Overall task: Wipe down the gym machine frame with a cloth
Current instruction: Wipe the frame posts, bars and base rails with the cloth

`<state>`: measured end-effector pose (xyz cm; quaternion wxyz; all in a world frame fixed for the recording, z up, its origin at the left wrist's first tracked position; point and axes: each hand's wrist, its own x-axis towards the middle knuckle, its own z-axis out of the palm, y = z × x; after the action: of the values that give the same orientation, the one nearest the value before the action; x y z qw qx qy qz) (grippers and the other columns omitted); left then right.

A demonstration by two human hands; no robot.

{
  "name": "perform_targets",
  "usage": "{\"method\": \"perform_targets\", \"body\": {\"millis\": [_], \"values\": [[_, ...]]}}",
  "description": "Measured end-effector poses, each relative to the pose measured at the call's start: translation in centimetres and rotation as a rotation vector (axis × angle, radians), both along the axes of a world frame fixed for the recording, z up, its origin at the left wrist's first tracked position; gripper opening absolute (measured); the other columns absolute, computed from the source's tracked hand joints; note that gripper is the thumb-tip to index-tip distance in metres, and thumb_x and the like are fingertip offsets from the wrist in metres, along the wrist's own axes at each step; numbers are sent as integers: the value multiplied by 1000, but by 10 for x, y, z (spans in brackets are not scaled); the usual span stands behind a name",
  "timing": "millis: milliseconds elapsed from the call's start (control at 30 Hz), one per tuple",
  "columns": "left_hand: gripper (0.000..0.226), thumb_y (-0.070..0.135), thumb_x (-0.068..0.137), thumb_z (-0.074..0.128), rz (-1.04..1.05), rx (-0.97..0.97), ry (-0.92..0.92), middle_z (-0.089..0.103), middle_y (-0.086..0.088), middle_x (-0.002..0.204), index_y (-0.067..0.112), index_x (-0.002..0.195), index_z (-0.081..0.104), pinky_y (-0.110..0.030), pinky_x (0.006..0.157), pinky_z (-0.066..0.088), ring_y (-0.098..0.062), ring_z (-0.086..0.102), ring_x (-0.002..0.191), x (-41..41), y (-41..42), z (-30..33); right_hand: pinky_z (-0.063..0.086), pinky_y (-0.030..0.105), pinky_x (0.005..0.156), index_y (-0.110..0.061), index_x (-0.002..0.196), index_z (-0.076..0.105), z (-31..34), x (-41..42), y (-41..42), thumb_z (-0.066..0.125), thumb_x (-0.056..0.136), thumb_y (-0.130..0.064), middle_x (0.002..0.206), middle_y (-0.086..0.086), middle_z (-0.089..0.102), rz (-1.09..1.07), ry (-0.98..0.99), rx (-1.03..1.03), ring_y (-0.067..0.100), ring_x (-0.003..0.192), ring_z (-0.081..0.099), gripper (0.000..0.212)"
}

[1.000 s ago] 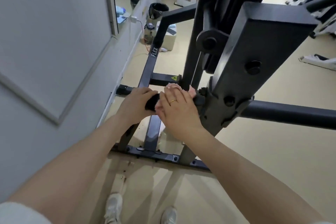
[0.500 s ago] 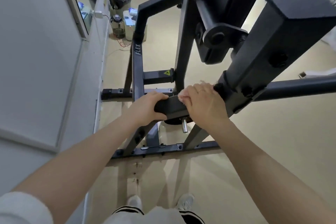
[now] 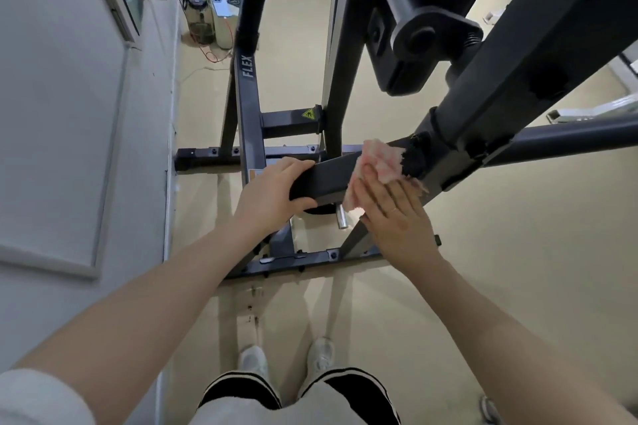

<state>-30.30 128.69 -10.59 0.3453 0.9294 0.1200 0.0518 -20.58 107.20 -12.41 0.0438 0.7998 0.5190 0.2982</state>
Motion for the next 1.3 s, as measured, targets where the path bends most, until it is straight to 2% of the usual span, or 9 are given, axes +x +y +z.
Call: {"method": "perform_targets", "body": {"millis": [167, 267, 400, 533, 633, 733, 867, 1033, 1300], "values": [[63, 32, 81, 71, 16, 15, 11, 50, 3, 133, 22, 138, 44, -33, 90, 44, -16, 48, 119, 1, 0, 1, 28, 44, 114, -12, 134, 54, 20, 11, 52, 36, 99, -38, 139, 12, 53, -72, 141, -99, 31, 133, 45, 47], [63, 30, 81, 71, 23, 3, 42, 49, 3, 134, 22, 138, 43, -32, 90, 42, -17, 48, 118, 1, -1, 5, 25, 42, 116, -4, 139, 48, 39, 11, 26, 29, 102, -39, 145, 16, 45, -78, 135, -110, 31, 138, 37, 54], [63, 29, 78, 75, 36, -56, 73, 51, 3, 129, 23, 133, 46, -31, 89, 41, -17, 49, 115, 4, 2, 7, 25, 42, 115, -3, 139, 48, 36, 1, 27, 37, 100, -35, 144, 16, 46, -166, 152, -45, 31, 136, 40, 51], [62, 29, 75, 77, 69, -113, 56, 57, 0, 123, 19, 129, 50, -31, 90, 43, -18, 52, 112, 3, -2, 7, 35, 40, 97, -6, 108, 68, 31, 0, 88, 30, 95, -34, 101, 13, 69, -198, 240, -236, 31, 97, 62, 49], [61, 30, 75, 77, 100, -149, 54, 56, 2, 122, 18, 128, 50, -24, 86, 40, -17, 53, 108, 0, -8, 6, 44, 35, 77, -12, 90, 69, 42, 4, 89, 30, 93, -37, 82, 6, 68, -155, 253, -296, 25, 75, 60, 46], [65, 20, 78, 75, 115, -164, 108, 51, -1, 130, 17, 134, 43, -26, 96, 40, -18, 49, 117, -8, -5, 4, 42, 36, 77, -12, 90, 63, 60, 12, 67, 27, 96, -39, 83, 6, 64, -219, 255, -243, 25, 76, 56, 45], [78, 25, 75, 78, 253, -129, 227, 41, -3, 141, 15, 140, 37, -32, 106, 34, -19, 41, 128, -26, 12, -6, 36, 39, 88, -9, 114, 57, 54, 2, 92, 28, 102, -34, 110, 10, 60, -288, 303, -381, 28, 98, 52, 40], [37, 9, 79, 70, 347, -327, 235, 62, -1, 102, 22, 108, 53, -14, 71, 46, -16, 60, 87, -34, 17, -25, 35, 45, 95, -4, 128, 43, 17, -43, 150, 25, 102, -31, 124, 16, 53, -72, 438, -555, 33, 111, 49, 42], [39, 18, 87, 65, 192, -503, 164, 56, 11, 117, 33, 121, 52, -10, 81, 42, -4, 54, 103, -50, 40, -42, 42, 40, 78, -8, 94, 63, 29, -22, 119, 31, 96, -38, 89, 13, 63, -324, 292, -253, 29, 79, 55, 45]]}}
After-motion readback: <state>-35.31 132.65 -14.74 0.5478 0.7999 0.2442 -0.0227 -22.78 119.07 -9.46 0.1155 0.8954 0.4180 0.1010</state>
